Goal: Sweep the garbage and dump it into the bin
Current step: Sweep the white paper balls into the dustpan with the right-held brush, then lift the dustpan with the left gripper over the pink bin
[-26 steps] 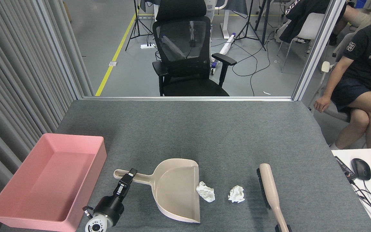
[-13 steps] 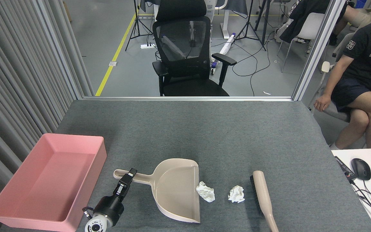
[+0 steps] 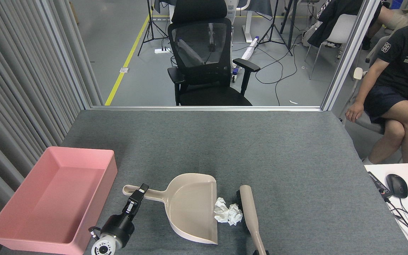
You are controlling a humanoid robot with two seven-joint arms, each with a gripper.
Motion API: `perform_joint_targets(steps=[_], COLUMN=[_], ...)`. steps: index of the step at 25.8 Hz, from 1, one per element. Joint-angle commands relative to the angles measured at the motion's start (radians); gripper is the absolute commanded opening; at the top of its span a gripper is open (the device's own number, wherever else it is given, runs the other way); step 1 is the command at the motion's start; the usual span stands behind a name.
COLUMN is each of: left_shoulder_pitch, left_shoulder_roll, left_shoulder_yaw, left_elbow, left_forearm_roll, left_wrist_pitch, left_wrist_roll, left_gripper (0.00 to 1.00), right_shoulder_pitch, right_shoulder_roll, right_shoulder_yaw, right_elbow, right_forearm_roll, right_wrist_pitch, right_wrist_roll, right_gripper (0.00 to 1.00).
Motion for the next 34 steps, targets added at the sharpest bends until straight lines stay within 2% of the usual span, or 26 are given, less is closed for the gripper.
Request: perform_joint_targets(steps=[1,6,9,12,16,19,21,27,34], left_shoulder_pitch=[0.008,0.011,0.012,0.012,0.015,0.014,0.014,0.014,0.008], left_shoulder_roll=[0.001,0.002,0.002,0.002,-0.005,-0.009,-0.007,-0.009,-0.009], left_shoulder_yaw=[0.000,0.000,0.000,0.000,0.018,0.028,0.031,0.034,0.037], left_elbow=[-0.024,-0.028,-0.028,-0.028,-0.025,-0.017,-0.015,-0.020,-0.049], left_forearm_roll=[0.001,0.004,0.004,0.005,0.033,0.070,0.131,0.186,0.199], left_wrist_pitch=[0.003,0.008,0.008,0.011,0.032,0.034,0.040,0.061,0.063], left_wrist_roll=[-0.001,-0.001,-0.001,-0.001,-0.001,-0.003,-0.006,-0.006,-0.006], left_gripper=[0.21,0.21,0.21,0.21,0.21,0.21,0.20,0.20,0.21], right_shoulder_pitch=[-0.048,-0.152,-0.190,-0.192,-0.158,-0.114,-0.095,-0.051,-0.005], right_shoulder_roll=[0.026,0.092,0.106,0.102,0.083,0.056,0.046,0.023,0.003], right_shoulder_yaw=[0.081,0.168,0.245,0.267,0.245,0.170,0.072,-0.209,-0.221], right_elbow=[0.043,0.112,0.103,0.060,0.017,-0.012,-0.012,-0.012,-0.011], right_forearm_roll=[0.000,-0.007,-0.011,-0.037,-0.041,-0.043,-0.047,-0.104,-0.106], right_wrist_pitch=[0.039,0.066,0.103,0.120,0.128,0.124,0.109,-0.053,-0.061], right_wrist_roll=[-0.001,-0.013,-0.013,-0.014,-0.017,-0.040,-0.042,-0.039,-0.036], right_gripper=[0.04,0.03,0.03,0.03,0.03,0.03,0.03,0.03,0.03])
